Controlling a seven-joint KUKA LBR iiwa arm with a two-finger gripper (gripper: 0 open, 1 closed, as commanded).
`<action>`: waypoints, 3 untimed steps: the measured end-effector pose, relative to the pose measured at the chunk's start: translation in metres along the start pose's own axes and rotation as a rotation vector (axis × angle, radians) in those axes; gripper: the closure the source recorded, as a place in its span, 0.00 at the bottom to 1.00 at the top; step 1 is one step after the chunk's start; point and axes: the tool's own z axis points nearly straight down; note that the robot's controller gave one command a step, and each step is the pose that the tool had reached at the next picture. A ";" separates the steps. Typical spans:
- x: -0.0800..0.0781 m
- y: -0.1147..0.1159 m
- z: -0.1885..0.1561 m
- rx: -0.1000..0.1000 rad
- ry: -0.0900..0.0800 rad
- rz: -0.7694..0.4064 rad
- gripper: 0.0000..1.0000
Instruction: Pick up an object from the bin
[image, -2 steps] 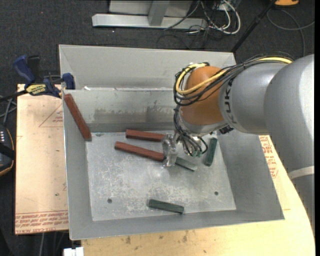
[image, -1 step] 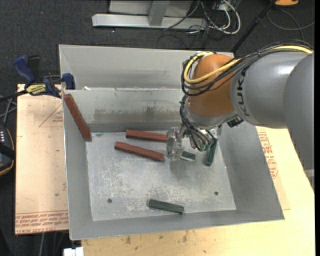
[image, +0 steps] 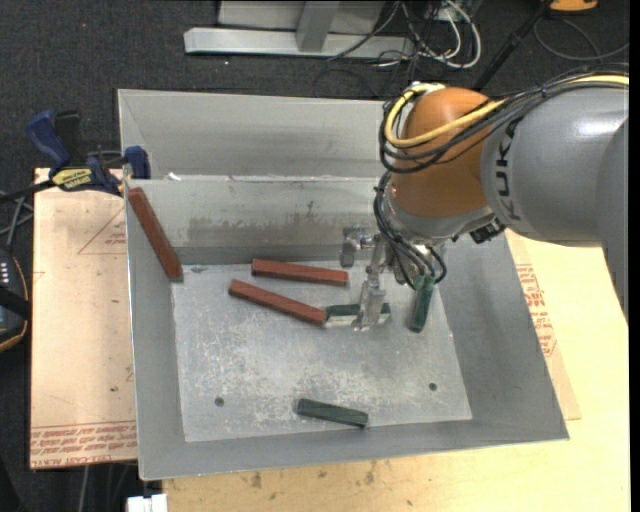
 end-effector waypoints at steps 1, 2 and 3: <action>0.000 0.000 0.000 0.000 0.000 0.000 0.00; 0.016 -0.012 0.050 -0.001 -0.005 0.020 0.00; -0.006 -0.022 0.077 0.000 0.001 0.076 1.00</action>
Offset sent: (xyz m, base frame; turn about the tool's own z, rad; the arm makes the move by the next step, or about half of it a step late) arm -0.0309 -0.0221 -0.0899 0.0341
